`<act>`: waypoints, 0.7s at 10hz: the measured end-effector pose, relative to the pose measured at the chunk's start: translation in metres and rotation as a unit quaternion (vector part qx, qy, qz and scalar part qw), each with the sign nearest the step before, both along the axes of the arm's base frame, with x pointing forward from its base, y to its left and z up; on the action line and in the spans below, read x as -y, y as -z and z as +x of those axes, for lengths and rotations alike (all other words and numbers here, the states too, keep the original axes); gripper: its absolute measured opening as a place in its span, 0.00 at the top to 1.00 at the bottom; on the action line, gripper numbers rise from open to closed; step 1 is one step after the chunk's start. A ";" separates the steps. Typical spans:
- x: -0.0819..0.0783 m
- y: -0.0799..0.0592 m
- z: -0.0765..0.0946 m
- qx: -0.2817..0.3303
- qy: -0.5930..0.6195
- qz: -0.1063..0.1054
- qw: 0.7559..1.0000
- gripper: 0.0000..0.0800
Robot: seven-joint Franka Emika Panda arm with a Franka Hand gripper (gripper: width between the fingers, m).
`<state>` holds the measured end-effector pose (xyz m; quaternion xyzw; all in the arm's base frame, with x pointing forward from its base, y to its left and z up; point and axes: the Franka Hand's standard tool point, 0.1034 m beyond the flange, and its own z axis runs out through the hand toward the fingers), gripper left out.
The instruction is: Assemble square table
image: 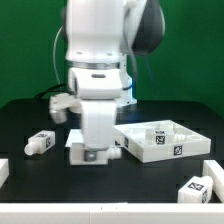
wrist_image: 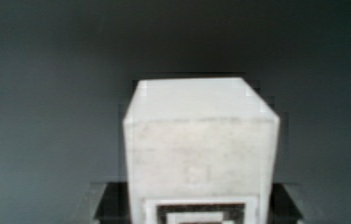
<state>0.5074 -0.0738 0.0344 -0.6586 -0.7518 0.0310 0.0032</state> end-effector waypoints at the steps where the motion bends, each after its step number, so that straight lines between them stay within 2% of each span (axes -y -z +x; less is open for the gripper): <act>1: -0.003 0.001 0.001 0.002 0.001 0.001 1.000 0.65; 5: 0.000 0.002 -0.001 0.000 0.002 0.000 1.000 0.65; 7: 0.046 0.014 -0.031 -0.026 -0.102 0.009 0.994 0.65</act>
Offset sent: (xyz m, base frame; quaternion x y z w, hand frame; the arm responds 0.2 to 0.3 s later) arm 0.0000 0.0000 0.0000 0.0000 0.0000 0.0000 1.0000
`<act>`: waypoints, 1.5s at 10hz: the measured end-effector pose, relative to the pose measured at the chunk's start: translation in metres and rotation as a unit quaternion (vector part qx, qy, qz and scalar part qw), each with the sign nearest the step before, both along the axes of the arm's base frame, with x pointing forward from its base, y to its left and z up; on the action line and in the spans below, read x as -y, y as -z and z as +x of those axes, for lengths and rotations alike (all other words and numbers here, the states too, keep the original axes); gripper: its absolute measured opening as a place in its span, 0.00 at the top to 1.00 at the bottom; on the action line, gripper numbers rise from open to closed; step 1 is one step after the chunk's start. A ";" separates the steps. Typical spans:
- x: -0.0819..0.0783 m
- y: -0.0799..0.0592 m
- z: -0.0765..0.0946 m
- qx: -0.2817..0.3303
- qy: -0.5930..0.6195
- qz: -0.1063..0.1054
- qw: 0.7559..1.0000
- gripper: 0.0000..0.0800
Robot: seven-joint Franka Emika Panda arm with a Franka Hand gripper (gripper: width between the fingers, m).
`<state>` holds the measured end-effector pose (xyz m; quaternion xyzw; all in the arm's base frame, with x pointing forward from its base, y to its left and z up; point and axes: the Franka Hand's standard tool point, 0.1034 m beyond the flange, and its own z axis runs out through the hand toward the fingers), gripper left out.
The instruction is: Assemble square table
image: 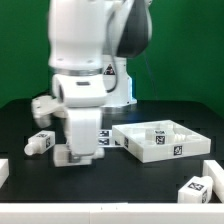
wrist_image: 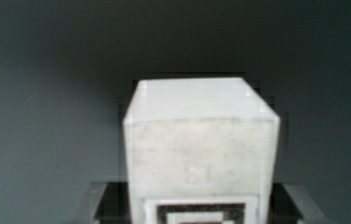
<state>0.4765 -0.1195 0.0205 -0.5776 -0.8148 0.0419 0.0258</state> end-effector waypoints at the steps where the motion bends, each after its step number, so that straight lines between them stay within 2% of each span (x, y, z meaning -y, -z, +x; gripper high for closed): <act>1: 0.023 0.006 -0.012 -0.011 -0.022 0.007 1.000 0.65; 2: 0.038 0.010 -0.019 -0.023 -0.023 0.012 0.999 0.65; 3: 0.044 0.010 -0.016 -0.028 -0.018 0.012 0.999 0.65; 7: 0.044 0.011 -0.015 -0.028 -0.021 0.012 0.999 0.65; 9: 0.045 0.011 0.001 -0.020 -0.027 0.011 0.999 0.65; 12: 0.029 0.012 0.004 -0.019 -0.009 0.010 1.000 0.65; 14: 0.031 0.012 0.004 -0.019 -0.007 0.010 1.000 0.65; 15: 0.031 0.012 0.003 -0.019 -0.006 0.010 1.000 0.51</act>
Offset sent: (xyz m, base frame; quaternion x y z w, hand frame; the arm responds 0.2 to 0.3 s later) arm 0.0000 0.0000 0.0000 0.0000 0.0000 0.0000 1.0000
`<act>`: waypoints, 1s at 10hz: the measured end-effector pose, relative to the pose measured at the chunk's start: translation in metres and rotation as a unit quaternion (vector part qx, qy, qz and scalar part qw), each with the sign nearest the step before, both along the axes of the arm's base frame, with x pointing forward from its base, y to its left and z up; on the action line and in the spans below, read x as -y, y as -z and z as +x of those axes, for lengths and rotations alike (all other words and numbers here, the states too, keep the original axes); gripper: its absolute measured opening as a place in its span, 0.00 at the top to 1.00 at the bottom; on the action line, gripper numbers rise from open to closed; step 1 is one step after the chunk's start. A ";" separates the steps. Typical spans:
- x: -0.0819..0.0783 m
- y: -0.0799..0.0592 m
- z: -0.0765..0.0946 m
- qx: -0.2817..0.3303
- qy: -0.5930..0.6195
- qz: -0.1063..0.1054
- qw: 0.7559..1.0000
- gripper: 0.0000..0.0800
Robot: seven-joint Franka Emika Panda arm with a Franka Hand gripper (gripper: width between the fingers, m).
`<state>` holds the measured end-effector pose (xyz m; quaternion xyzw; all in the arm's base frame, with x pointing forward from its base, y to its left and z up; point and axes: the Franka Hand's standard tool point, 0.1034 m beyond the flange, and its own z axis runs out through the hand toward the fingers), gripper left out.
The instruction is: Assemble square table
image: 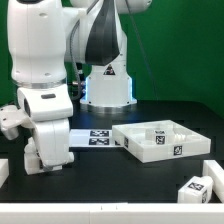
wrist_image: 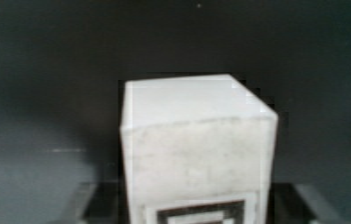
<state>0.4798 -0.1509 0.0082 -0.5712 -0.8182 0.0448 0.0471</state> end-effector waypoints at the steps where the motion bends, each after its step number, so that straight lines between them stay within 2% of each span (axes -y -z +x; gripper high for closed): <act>1: 0.000 0.000 0.000 0.000 0.000 0.000 1.000 0.34; 2: 0.000 0.000 0.000 0.000 0.002 0.000 1.000 0.34; 3: -0.008 -0.013 0.006 0.008 0.025 -0.009 1.000 0.21; 4: -0.024 -0.035 0.015 0.013 0.035 -0.015 0.999 0.20; 5: -0.046 -0.055 0.031 0.017 0.058 -0.022 0.998 0.20; 6: -0.067 -0.069 0.054 0.032 0.061 -0.024 0.997 0.19; 7: -0.072 -0.070 0.060 0.042 0.056 -0.023 0.997 0.19; 10: -0.069 -0.067 0.057 0.039 0.059 -0.023 0.997 0.19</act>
Offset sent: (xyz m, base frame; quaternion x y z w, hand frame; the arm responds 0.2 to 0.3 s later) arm 0.0175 0.0485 0.0695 0.0138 -0.0362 0.0423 0.9984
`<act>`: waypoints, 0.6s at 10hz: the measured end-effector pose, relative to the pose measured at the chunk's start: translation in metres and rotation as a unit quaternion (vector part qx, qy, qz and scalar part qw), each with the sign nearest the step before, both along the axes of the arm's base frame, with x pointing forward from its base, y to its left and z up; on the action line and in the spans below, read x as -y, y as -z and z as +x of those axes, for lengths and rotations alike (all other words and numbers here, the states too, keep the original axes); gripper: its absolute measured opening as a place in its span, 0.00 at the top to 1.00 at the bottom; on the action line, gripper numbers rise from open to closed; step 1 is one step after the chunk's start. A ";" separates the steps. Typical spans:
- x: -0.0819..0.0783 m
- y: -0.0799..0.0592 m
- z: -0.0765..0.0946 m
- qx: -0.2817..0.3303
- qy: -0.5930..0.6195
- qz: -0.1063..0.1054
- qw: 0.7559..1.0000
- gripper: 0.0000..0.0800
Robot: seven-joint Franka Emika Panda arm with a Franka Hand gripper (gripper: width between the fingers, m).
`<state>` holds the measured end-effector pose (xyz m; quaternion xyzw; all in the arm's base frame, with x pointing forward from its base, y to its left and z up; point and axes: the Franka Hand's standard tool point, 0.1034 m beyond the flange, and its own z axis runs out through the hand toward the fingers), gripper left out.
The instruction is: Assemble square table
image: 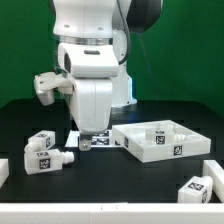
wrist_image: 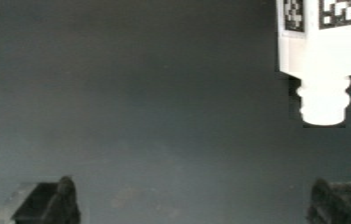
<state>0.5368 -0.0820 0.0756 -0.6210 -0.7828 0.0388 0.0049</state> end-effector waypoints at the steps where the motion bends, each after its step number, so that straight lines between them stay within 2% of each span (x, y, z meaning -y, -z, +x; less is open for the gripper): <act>1: 0.000 0.001 0.000 0.000 0.000 0.000 1.000 0.19; 2: -0.007 0.003 0.003 -0.001 -0.017 0.001 1.000 0.19; 3: -0.030 0.008 0.013 -0.001 -0.048 0.010 0.999 0.19; 5: -0.082 0.004 0.041 0.019 -0.078 0.021 0.997 0.19; 6: -0.084 0.003 0.045 0.024 -0.078 0.022 0.996 0.19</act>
Offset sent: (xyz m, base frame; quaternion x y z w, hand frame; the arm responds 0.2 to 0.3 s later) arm 0.0450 0.1000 -0.0068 -0.0270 0.0362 -0.1350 0.9898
